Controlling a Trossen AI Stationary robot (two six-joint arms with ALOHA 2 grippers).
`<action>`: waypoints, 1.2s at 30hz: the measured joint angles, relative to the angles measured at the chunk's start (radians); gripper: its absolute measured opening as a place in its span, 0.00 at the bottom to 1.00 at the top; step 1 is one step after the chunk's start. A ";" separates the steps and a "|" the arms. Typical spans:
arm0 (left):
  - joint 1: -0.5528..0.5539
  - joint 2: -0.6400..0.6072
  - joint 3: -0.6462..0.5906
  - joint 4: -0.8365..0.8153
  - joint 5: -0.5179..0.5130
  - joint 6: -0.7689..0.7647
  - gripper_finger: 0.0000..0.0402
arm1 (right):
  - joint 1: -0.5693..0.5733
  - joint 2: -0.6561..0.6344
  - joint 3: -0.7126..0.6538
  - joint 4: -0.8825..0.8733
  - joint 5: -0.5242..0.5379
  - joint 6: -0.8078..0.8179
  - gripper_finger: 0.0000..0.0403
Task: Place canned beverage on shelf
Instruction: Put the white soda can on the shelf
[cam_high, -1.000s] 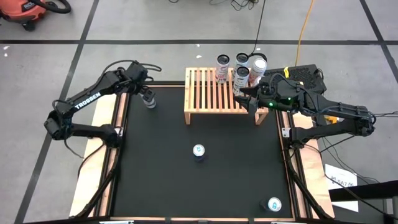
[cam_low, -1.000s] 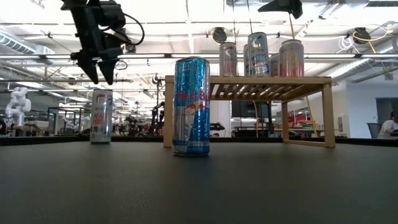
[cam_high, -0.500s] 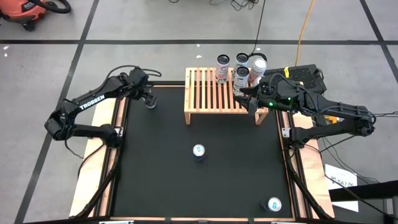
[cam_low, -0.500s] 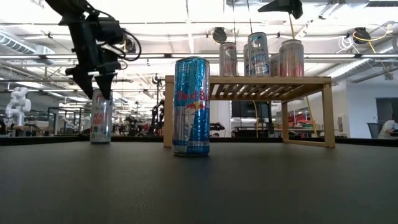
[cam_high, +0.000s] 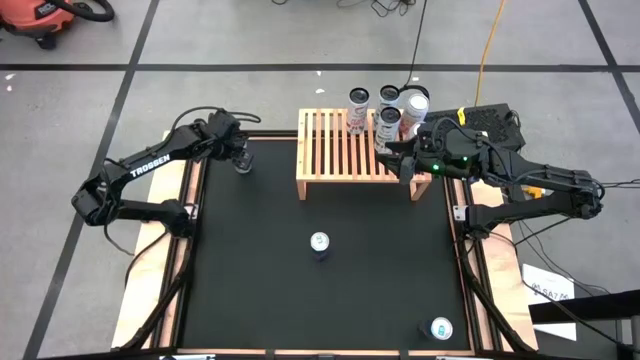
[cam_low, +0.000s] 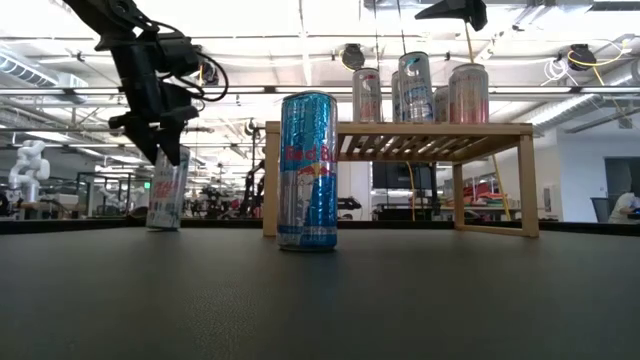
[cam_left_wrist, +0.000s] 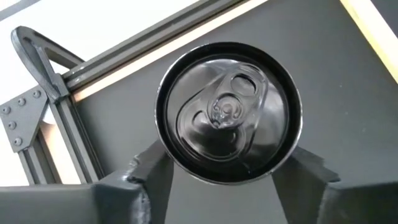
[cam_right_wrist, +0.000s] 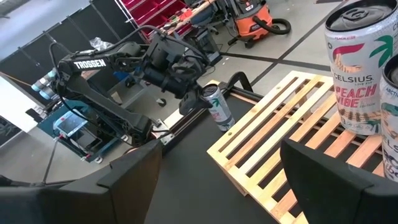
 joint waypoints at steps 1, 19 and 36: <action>0.000 0.000 0.000 0.002 0.000 0.000 0.52 | 0.000 0.000 0.000 0.000 -0.001 0.000 0.78; -0.100 -0.048 0.380 -0.178 0.121 0.054 0.48 | 0.005 -0.001 0.000 0.000 -0.053 -0.017 0.78; -0.278 0.007 0.603 -0.166 0.096 0.044 0.49 | 0.011 -0.024 0.000 -0.017 -0.052 -0.053 0.78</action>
